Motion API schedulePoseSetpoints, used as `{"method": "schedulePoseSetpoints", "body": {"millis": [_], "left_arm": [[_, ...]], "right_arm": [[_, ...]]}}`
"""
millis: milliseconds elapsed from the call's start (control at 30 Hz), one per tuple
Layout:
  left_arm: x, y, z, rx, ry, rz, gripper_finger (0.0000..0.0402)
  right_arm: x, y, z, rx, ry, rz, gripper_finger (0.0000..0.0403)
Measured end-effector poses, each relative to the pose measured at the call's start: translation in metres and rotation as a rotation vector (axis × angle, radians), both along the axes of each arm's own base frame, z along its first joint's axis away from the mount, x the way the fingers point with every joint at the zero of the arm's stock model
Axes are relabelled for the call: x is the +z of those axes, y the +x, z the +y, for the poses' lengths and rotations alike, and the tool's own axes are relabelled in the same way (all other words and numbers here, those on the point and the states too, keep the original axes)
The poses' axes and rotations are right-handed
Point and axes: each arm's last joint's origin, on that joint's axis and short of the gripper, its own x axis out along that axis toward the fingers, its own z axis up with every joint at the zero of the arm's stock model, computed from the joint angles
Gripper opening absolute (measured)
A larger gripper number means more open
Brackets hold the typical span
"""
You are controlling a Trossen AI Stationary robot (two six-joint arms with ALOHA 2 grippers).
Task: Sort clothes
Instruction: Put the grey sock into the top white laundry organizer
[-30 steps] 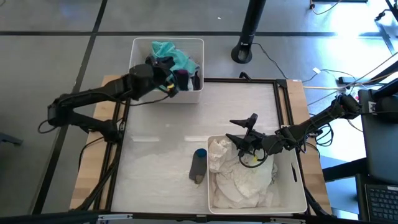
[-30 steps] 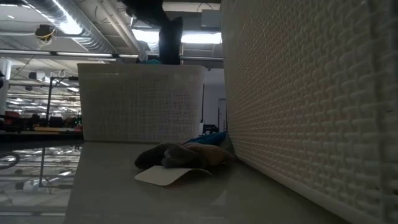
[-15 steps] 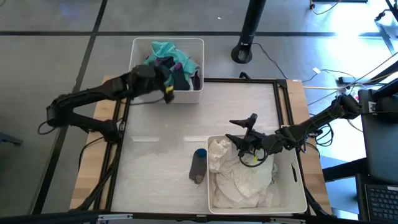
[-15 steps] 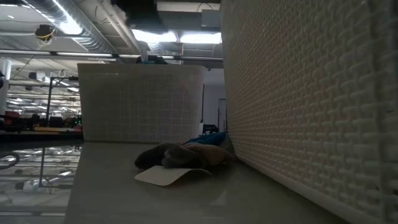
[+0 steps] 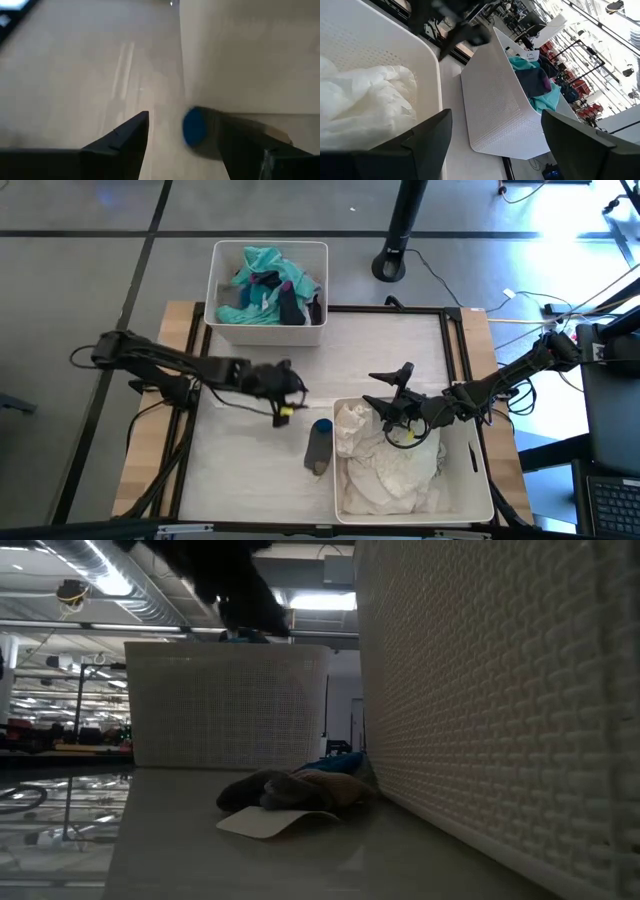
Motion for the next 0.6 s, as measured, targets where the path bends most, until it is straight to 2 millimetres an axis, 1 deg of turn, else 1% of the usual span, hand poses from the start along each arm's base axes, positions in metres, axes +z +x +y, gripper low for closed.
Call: {"method": "schedulePoseSetpoints", "body": {"millis": [133,200,300,467,600], "left_arm": [[-0.036,0.015,-0.017,0.027,0.012,0.059,0.021],[-0.054,0.022,-0.023,0.048,0.021,0.102,0.021],[-0.078,0.035,-0.03,0.061,0.008,0.12,0.021],[-0.112,0.051,-0.038,0.063,-0.01,0.118,0.021],[-0.132,0.058,-0.039,0.074,-0.019,0.125,0.021]], "right_arm": [[0.0,0.0,0.0,0.0,0.001,-0.003,0.031],[0.0,0.0,0.0,0.0,0.002,-0.003,0.031],[0.0,0.0,0.0,0.001,0.002,-0.004,0.031],[0.0,0.0,0.0,0.001,0.002,-0.003,0.031],[0.0,0.0,0.0,0.001,0.002,-0.004,0.031]]}}
